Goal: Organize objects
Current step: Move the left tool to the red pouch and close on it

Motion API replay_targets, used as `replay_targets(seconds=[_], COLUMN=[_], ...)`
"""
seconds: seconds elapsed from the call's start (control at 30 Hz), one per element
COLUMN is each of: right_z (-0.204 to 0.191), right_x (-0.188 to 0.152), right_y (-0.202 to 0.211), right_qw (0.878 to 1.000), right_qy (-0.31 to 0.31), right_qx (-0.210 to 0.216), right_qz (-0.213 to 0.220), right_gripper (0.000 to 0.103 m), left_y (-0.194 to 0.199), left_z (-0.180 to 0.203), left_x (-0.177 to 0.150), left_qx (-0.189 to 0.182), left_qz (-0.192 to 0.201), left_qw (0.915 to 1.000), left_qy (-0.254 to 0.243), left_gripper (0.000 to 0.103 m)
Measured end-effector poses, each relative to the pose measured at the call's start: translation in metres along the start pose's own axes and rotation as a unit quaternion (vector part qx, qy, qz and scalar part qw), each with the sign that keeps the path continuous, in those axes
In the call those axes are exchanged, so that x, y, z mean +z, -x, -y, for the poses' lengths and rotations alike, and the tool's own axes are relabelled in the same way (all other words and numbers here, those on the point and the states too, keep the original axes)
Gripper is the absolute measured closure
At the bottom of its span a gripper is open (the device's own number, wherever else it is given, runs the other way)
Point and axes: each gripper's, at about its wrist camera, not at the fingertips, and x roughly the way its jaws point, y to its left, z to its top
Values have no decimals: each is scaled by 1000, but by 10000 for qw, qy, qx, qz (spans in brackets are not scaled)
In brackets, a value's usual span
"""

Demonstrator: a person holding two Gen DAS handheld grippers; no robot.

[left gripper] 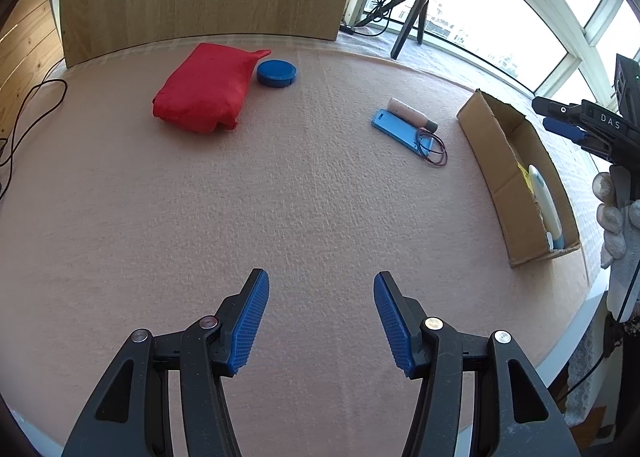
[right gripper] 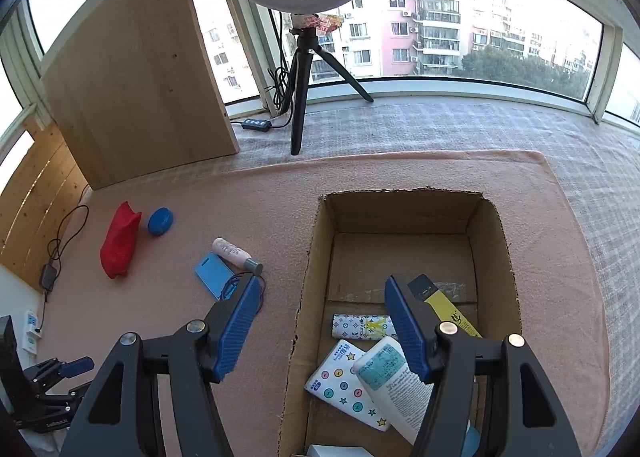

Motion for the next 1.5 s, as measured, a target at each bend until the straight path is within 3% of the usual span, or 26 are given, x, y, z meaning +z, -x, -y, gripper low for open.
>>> replay_targets(seconds=[0.37, 0.6, 0.83, 1.07, 1.5], right_z=[-71, -113, -141, -150, -129], right_x=[-1, -7, -15, -32, -64], right_y=[-14, -27, -37, -34, -18], right_qw=[9964, 9928, 9912, 9913, 9926], right_qy=[333, 410, 306, 261, 71], right_qx=[751, 1075, 1206, 1164, 990], right_qz=[-189, -332, -445, -550, -702], right_gripper=[42, 42, 42, 42, 42], left_y=[17, 23, 8, -19, -90], left_z=[-40, -80, -106, -104, -153], left_x=[13, 58, 111, 171, 244], left_qx=[274, 470, 300, 160, -27], left_qz=[228, 487, 531, 543, 180], left_qw=[9992, 9974, 9972, 9973, 9913], left_qy=[165, 252, 442, 460, 1303], left_gripper=[45, 45, 45, 45, 45])
